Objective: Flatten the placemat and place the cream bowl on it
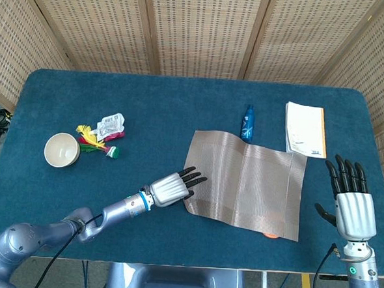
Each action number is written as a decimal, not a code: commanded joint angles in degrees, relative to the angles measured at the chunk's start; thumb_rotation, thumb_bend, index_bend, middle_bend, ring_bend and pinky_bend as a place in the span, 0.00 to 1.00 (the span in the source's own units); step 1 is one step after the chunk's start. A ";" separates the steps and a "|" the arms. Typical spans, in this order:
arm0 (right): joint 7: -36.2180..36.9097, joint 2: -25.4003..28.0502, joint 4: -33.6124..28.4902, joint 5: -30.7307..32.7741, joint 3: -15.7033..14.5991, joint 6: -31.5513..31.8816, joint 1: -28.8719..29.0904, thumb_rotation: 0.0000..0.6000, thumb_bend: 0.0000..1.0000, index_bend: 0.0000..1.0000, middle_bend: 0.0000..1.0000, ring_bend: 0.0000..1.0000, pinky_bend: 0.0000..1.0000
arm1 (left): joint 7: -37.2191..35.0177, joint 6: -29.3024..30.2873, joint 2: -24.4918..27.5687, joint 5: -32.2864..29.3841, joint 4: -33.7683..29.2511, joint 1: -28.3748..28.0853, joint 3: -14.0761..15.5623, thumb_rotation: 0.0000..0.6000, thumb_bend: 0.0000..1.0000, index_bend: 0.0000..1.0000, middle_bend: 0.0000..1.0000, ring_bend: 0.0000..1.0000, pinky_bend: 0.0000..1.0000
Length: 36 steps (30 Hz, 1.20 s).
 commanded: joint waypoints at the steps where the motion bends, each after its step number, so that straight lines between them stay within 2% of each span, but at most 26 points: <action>1: 0.11 0.05 -0.08 -0.03 0.00 0.03 -0.04 1.00 0.00 0.05 0.00 0.00 0.00 | 0.45 1.56 1.39 -0.24 -1.29 0.28 -0.78 1.00 0.54 0.81 0.00 0.00 0.00; 4: 0.30 0.23 -0.25 -0.20 0.01 0.21 -0.12 1.00 0.00 0.05 0.00 0.00 0.00 | 1.78 3.01 3.64 -0.43 -3.31 0.88 -1.17 1.00 0.54 0.82 0.00 0.00 0.00; 7: 0.45 0.42 -0.56 -0.53 -0.03 0.54 -0.24 1.00 0.00 0.05 0.00 0.00 0.00 | 6.12 5.22 6.35 0.20 -5.07 2.30 -0.59 1.00 0.54 0.82 0.00 0.00 0.00; 15: 0.43 0.69 -1.39 -1.64 -0.46 0.99 -0.45 1.00 0.00 0.05 0.00 0.00 0.00 | 15.16 9.51 16.31 -2.54 -14.24 10.99 2.64 1.00 0.55 0.83 0.00 0.00 0.00; 21: 0.16 0.82 -1.96 -2.12 -0.58 1.18 -0.53 1.00 0.00 0.05 0.00 0.00 0.00 | 18.12 11.19 22.67 -3.50 -21.14 15.60 5.15 1.00 0.55 0.83 0.00 0.00 0.00; 30: -0.26 0.77 -2.10 -2.28 -0.55 1.06 -0.49 1.00 0.00 0.06 0.00 0.00 0.00 | 24.28 7.29 30.22 -4.20 -34.23 17.98 8.39 1.00 0.55 0.83 0.00 0.00 0.00; 36: -0.23 0.87 -2.20 -2.20 -0.40 1.26 -0.61 1.00 0.00 0.06 0.00 0.00 0.00 | 26.15 5.47 32.10 -2.99 -38.96 18.32 9.29 1.00 0.55 0.83 0.00 0.00 0.00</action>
